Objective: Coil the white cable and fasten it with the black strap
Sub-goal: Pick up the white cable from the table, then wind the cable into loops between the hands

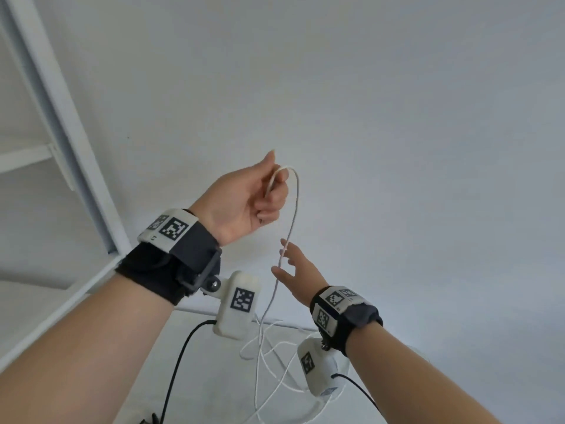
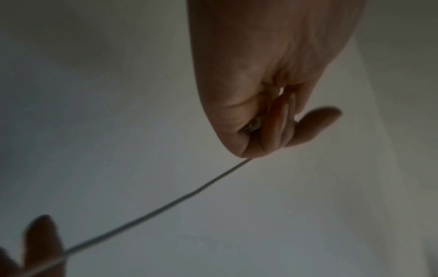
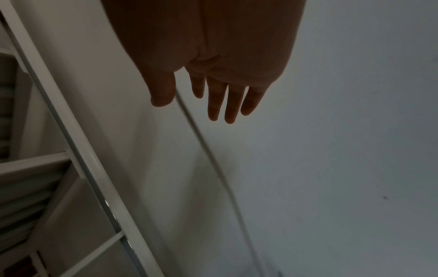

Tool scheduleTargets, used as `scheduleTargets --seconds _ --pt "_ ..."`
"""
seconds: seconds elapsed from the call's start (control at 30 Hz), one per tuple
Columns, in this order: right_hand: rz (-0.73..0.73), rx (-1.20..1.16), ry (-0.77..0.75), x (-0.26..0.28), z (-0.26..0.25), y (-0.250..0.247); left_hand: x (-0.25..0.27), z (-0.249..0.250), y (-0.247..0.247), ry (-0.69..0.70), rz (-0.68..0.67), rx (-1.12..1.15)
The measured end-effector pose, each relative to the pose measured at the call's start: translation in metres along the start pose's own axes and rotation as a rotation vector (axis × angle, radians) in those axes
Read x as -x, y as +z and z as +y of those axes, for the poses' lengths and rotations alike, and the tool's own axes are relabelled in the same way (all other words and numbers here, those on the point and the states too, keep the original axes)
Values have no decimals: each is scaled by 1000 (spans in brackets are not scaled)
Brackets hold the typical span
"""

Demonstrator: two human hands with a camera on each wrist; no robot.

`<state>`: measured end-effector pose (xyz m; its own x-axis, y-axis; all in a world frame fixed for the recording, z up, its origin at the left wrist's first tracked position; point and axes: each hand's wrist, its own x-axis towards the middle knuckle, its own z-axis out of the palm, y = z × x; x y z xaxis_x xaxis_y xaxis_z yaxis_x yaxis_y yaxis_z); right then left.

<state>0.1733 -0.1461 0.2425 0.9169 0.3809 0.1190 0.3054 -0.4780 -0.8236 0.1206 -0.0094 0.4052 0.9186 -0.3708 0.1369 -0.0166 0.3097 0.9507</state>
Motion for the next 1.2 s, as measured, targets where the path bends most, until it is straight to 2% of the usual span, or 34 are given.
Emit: scheduleTargets --seconds 0.07,0.2,0.3,0.43,0.57,0.63,0.7,0.8,0.87,0.93,1.07,1.2 --pt "-30 -53 -27 -3 -10 -1 -4 11 9 68 -18 -45" --pt "-66 -111 -44 -9 -16 -7 -6 37 15 196 30 29" --pt "8 -267 34 -12 -20 -22 -4 47 7 239 119 -22" --pt "189 -394 46 -22 -34 -50 1 36 -8 180 139 -96" --pt "266 -673 -18 -27 -54 -73 5 15 -19 109 94 -28" --pt "341 -709 -40 -25 -62 -84 6 7 -21 78 109 0" --pt "391 -616 -65 -23 -63 -92 5 1 -21 67 152 38" --pt "406 -267 -84 -23 -54 -92 2 -2 -23 76 175 80" --pt "344 3 -108 -21 -43 -86 1 -2 -25 95 162 125" --pt "267 177 -115 -14 -36 -79 -1 -1 -25 126 172 186" --pt "173 235 -104 -1 -23 -69 -1 0 -29 242 209 273" --pt "155 63 -97 10 -6 -67 -2 8 -37 331 219 344"
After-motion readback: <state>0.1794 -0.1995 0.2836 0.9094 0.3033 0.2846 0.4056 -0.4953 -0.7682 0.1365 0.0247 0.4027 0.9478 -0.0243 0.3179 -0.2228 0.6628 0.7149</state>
